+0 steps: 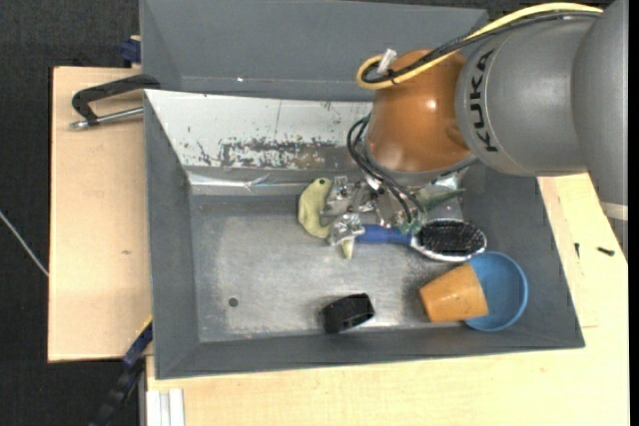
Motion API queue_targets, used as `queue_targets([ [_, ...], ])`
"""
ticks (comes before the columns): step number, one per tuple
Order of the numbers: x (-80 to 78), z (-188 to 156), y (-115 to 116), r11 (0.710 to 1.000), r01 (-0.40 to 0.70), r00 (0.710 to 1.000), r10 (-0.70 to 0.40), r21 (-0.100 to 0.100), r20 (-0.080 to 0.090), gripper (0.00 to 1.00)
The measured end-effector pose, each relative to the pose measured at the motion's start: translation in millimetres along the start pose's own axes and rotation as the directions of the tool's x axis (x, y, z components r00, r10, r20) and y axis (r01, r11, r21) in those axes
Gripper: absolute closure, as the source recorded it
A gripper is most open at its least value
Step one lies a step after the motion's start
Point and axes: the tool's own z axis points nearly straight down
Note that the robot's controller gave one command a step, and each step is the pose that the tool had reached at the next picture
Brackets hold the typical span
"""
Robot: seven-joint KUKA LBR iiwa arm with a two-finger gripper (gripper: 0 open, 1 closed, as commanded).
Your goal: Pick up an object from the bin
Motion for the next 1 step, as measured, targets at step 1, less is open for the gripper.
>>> queue_targets([
  [1,-11.5,-160.2,7.7,0.991,0.136,0.991,-0.136,0.006,-0.015,1.0],
])
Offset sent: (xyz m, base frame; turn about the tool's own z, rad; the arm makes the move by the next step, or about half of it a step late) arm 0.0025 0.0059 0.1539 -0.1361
